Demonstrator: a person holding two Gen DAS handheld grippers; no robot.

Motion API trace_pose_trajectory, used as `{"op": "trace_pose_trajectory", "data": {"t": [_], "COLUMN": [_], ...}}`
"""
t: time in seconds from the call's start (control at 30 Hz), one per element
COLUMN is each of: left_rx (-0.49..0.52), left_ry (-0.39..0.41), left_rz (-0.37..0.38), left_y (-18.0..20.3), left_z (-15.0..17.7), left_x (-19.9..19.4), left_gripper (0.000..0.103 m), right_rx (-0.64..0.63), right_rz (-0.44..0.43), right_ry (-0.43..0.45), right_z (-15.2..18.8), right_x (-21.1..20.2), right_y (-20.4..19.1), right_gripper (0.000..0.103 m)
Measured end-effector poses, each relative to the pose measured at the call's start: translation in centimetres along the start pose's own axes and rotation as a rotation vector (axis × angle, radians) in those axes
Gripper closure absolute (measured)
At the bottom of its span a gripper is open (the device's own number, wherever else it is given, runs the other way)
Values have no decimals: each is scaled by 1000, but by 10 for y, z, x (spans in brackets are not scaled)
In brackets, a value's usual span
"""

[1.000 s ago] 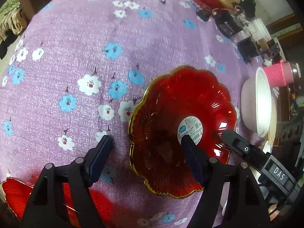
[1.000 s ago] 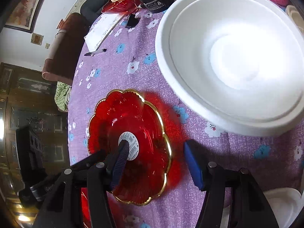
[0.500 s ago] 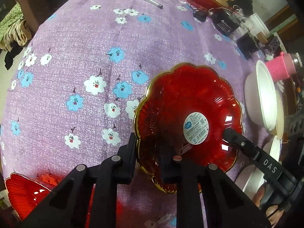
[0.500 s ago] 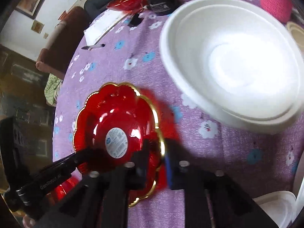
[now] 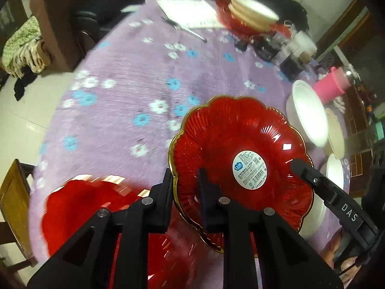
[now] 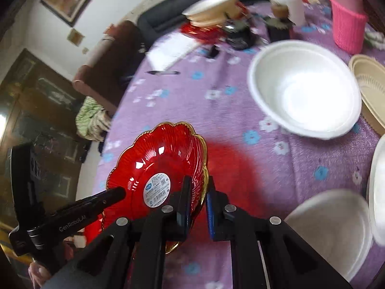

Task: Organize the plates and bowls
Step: 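Grasp the rim of the small red gold-rimmed plate with the left tool, then lower the small red plate onto the wedding plate and open the left tool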

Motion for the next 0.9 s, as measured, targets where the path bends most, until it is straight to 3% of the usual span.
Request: {"op": "trace_pose_trajectory", "data": {"t": [0.27, 0.53, 0.73, 0.83, 0.9], "left_rx": [-36, -99, -76, -2, 25], "left_ry": [45, -20, -72, -35, 4], "left_rz": [-108, -213, -250, -335, -390], "left_y": [-61, -117, -122, -113, -110], "left_z": [67, 114, 118, 117, 115], "left_x": [-48, -37, -11, -16, -25], "left_gripper": [86, 83, 83, 82, 82], "right_rx": [-144, -280, -354, -401, -408], "right_rz": [-85, -75, 24, 100, 107], "right_ry": [-25, -130, -135, -95, -87], "right_z": [58, 128, 148, 149, 147], "right_x": [-15, 25, 53, 57, 56], "right_y": [-76, -134, -146, -146, -145], "right_gripper": [93, 93, 87, 85, 83]}}
Point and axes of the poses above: each gripper's, at about its wrist camera, not at the fingertips, and x roughly the way its jaws point, y to its right, z to its underside, the point moved 6 cm from there along x, roughly the way its jaws point, and after that the axes turned 2 degrees about z, right-handed, at the moved point
